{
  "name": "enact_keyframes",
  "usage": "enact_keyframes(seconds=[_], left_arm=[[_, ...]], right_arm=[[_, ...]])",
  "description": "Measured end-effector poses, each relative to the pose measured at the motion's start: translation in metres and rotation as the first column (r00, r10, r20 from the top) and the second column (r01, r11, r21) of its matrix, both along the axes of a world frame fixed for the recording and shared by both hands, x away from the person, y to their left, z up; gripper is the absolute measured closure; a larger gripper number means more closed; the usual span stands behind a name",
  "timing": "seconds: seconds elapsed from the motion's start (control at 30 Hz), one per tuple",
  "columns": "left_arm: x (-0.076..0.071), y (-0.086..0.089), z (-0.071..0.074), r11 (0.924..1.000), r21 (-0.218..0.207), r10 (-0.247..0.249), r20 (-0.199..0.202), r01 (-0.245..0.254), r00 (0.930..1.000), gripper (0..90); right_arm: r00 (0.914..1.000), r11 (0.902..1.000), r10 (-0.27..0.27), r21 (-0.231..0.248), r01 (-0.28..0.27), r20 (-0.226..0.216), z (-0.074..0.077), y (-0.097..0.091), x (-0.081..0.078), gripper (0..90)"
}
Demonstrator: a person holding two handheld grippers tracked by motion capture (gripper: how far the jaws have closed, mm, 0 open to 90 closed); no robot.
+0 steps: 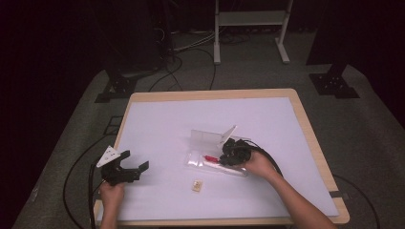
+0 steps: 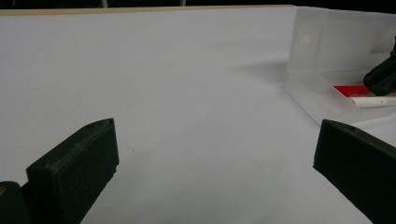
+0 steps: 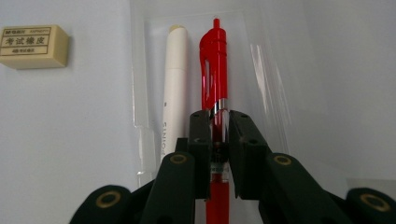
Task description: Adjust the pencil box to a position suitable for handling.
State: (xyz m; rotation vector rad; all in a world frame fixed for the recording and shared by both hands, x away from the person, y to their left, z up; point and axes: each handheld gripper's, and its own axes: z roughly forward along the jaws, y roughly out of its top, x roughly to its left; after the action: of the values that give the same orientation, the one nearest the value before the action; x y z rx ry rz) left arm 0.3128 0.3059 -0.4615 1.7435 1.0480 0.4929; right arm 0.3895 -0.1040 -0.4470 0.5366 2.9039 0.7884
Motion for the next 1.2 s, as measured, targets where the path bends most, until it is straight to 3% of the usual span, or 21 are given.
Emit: enact_keyframes(seconds=[0.43, 1.2], left_arm=[[0.000, 0.000, 0.000, 1.0000, 0.003, -0.001, -0.001, 0.001, 1.0000, 0.0], [0.000, -0.001, 0.000, 1.0000, 0.006, 0.000, 0.001, 0.000, 1.0000, 0.0]], right_arm=[[0.9998, 0.9999, -0.005, 0.016, 0.005, -0.017, -0.001, -0.002, 0.000, 77.2], [0.9992, 0.9963, -0.006, 0.085, 0.003, 0.039, 0.025, -0.010, -0.019, 64.5]])
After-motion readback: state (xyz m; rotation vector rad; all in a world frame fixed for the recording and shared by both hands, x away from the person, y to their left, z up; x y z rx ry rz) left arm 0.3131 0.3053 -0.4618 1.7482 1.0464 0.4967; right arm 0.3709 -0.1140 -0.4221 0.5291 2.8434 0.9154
